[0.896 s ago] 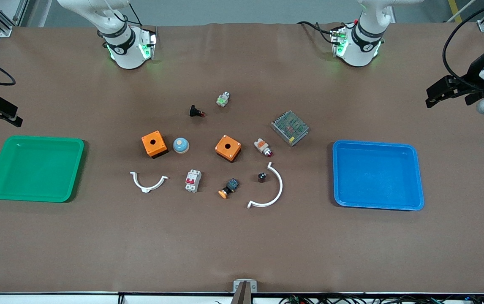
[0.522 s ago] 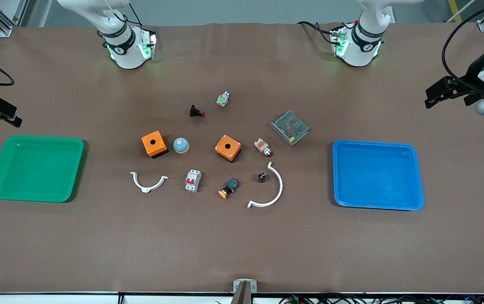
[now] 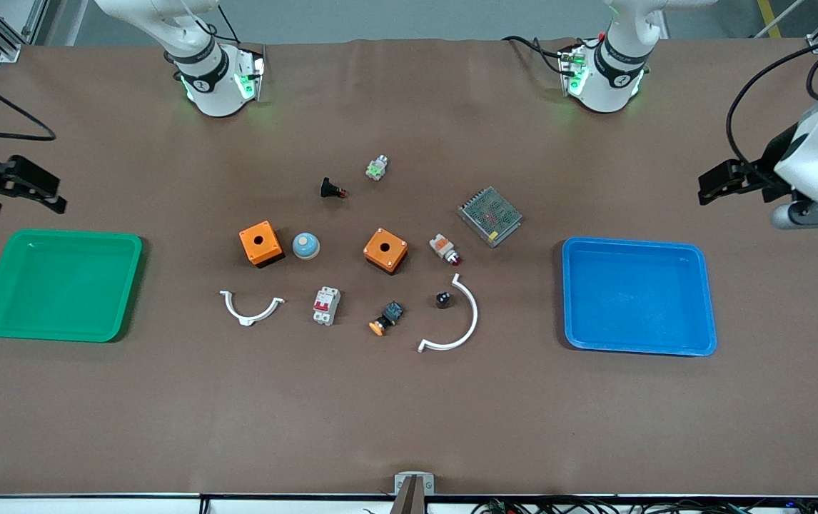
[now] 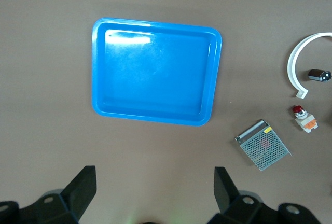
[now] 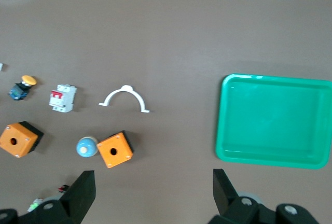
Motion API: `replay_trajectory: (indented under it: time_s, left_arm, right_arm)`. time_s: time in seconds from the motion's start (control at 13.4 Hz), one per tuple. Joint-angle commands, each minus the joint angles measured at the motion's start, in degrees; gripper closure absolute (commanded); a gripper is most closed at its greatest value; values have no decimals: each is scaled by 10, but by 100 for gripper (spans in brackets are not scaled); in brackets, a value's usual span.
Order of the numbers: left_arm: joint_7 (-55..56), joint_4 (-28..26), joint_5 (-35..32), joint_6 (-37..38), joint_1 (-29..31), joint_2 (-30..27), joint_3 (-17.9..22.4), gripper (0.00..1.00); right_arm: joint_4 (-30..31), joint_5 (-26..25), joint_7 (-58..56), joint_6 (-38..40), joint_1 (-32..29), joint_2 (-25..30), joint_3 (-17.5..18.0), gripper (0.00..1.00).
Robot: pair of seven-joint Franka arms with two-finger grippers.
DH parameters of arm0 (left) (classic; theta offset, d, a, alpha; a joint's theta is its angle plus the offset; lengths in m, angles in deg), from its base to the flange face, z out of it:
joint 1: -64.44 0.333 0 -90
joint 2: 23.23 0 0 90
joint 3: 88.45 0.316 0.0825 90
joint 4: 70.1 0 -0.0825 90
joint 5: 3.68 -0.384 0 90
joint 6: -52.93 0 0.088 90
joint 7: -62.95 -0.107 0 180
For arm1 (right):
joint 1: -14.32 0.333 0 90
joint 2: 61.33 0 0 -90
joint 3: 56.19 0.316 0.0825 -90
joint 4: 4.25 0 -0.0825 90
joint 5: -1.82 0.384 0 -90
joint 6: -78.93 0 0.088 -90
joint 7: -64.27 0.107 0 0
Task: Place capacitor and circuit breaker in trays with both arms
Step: 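Raise both grippers from the rest pose toward the table center, then grasp the capacitor with the left gripper while the right gripper grasps the breaker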
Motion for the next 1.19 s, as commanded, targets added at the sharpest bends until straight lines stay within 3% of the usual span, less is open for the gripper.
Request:
replay_trajectory:
  time_s: [0.0, 0.22, 0.6, 0.9, 1.12]
  left_arm:
    - [25, 19, -1, -29, -28, 41, -2, 0]
    - [83, 44, -2, -93, -79, 121, -2, 0]
    - [169, 118, -32, -198, -157, 269, 2, 0]
    - [325, 139, -31, -268, -221, 346, 5, 5]
    - [405, 140, -22, -321, -247, 382, -2, 12]
  right_arm:
    - [-9, 9, 75, -1, 50, -28, -2, 0]
    - [-5, 10, 151, -1, 83, -40, -2, 0]
    - [-2, 18, 153, -50, 128, -80, -2, 0]
    - [-3, 17, 163, -63, 183, -131, -3, 0]
    - [8, 24, 206, -133, 205, -187, -2, 0]
